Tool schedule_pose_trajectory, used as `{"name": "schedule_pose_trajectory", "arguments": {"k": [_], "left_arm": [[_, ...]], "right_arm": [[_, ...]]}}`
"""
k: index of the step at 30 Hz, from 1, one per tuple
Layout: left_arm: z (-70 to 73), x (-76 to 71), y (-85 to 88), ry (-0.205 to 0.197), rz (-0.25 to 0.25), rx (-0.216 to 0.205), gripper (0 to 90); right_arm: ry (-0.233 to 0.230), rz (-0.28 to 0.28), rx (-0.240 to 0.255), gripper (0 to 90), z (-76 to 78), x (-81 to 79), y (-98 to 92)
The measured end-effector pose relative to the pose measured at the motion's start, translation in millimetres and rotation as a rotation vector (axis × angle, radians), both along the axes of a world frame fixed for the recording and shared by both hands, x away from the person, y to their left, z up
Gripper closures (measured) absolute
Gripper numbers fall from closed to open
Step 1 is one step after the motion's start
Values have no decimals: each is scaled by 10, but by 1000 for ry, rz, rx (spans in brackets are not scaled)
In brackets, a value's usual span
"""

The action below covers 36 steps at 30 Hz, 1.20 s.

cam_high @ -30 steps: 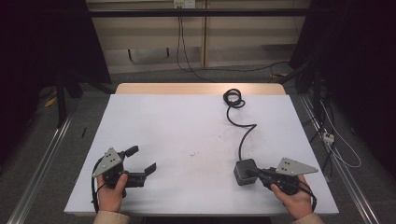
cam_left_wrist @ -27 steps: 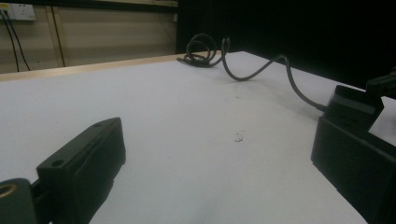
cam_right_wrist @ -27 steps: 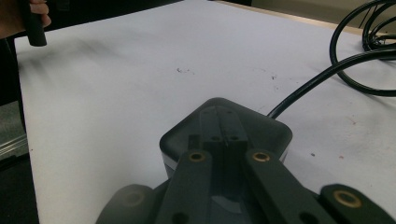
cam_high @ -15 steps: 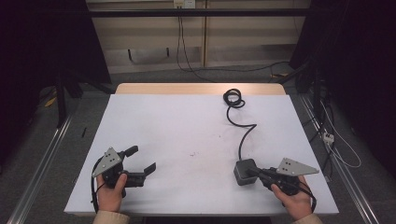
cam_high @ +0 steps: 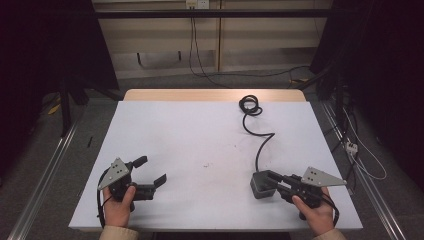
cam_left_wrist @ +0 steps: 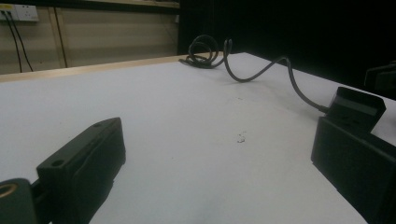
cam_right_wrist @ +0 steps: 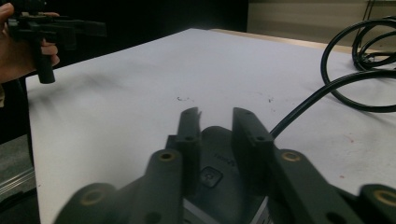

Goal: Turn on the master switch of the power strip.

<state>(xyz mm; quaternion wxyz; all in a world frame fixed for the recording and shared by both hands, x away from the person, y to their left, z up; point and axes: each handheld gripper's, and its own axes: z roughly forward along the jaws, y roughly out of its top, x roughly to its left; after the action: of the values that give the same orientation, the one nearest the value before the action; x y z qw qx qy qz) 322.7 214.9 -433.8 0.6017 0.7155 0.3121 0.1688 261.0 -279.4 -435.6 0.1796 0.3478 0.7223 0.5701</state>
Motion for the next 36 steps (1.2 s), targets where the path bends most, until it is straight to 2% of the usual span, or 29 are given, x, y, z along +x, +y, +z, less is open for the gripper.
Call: {"name": "schedule_pose_trajectory", "arguments": {"k": [8,16,36], "left_arm": [[-6,1,-3,6,1,-6,27],[-7,12,-13,6,-3,-5,27],[-3,6,-5,5,0,-7,27]], "right_arm": [[5,-17,38,494,-2,25,3],[-2,-43,33,346,-17,35,13],[-8,-64,26,228,-30,34,23]]}}
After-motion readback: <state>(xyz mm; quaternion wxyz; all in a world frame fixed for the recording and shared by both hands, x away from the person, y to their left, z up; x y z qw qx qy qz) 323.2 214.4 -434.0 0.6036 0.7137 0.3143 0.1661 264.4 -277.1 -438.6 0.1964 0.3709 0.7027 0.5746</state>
